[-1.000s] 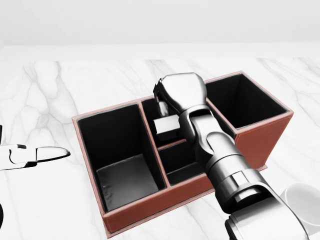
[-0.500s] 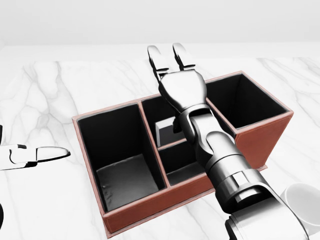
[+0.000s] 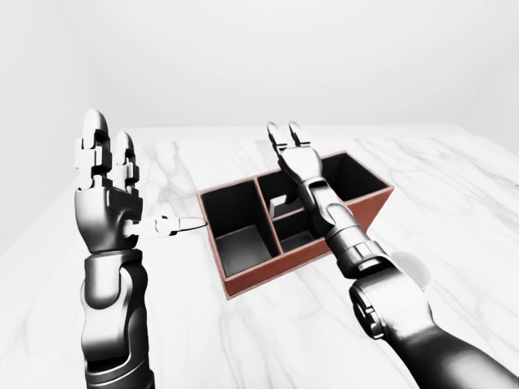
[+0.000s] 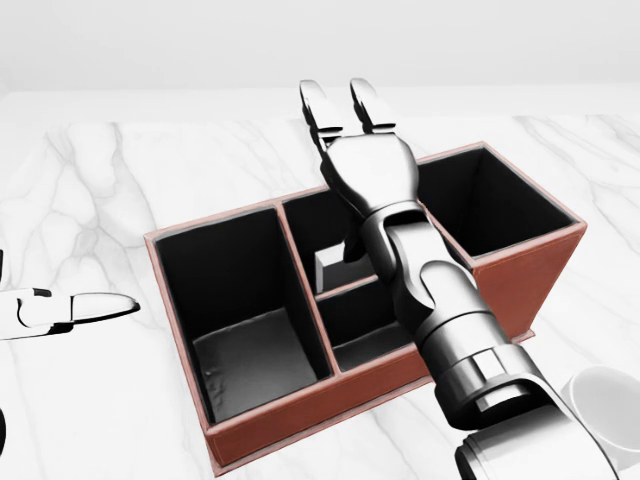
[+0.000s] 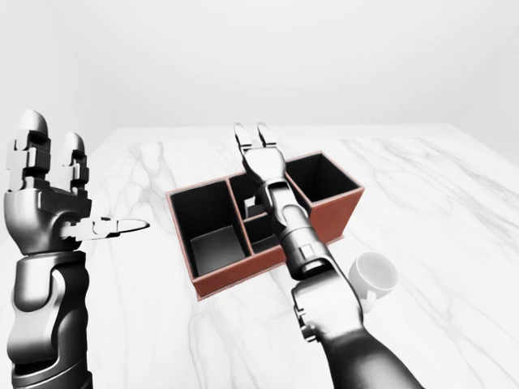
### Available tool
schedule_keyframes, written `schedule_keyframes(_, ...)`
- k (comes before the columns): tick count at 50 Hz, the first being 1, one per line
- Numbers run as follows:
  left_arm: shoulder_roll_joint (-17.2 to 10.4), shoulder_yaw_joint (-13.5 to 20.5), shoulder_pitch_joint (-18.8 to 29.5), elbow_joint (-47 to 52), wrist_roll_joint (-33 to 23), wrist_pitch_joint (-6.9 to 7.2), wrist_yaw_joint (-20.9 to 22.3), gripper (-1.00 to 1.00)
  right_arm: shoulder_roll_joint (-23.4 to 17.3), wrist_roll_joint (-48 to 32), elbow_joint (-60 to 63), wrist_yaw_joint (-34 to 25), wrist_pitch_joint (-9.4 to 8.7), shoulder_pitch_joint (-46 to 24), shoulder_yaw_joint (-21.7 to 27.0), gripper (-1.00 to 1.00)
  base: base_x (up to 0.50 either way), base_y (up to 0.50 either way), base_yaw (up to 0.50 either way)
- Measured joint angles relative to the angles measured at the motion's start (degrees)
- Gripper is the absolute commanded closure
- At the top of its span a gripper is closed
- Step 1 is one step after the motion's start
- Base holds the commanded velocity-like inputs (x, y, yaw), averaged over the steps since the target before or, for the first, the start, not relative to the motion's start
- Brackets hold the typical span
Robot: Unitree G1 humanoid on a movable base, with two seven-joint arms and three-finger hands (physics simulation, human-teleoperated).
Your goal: Pick up the book and place it in the front compartment of the caddy.
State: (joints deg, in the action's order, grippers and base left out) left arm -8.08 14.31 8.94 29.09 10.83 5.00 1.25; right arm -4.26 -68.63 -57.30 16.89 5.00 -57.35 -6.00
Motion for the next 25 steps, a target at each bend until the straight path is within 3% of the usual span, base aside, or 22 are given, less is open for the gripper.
schedule_keyframes(25, 0.01, -0.11, -0.14, -0.28, -0.19, 0.0, 0.02, -1.0, 0.63, 10.28, 29.54, -17.87, 0.0, 9.03, 2.48, -1.0, 0.0, 0.0, 0.0)
